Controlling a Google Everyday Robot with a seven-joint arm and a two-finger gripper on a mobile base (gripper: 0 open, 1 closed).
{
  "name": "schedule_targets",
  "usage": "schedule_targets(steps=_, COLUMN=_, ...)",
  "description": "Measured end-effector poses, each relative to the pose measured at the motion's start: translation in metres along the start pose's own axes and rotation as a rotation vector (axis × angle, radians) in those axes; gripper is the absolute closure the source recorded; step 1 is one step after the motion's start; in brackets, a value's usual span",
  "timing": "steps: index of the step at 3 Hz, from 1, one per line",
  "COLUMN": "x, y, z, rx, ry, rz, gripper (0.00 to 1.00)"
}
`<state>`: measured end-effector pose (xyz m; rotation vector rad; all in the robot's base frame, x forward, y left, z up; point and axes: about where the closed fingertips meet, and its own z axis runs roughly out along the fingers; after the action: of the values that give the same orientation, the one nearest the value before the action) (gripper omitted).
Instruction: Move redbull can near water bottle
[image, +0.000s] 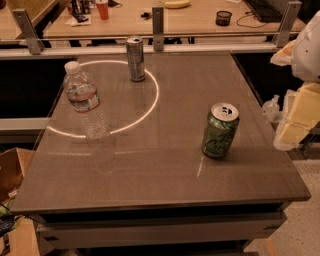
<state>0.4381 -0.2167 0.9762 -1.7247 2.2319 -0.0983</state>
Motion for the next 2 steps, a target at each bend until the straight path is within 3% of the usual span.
schedule_targets(steps=1, x=0.000, y=0.000, z=0.000, rx=0.000, ry=0.000, rz=0.000, gripper=0.00)
schedule_targets(steps=2, x=-0.017, y=-0.005, z=-0.008, rx=0.011, ry=-0.068, rz=-0.008, gripper=0.00)
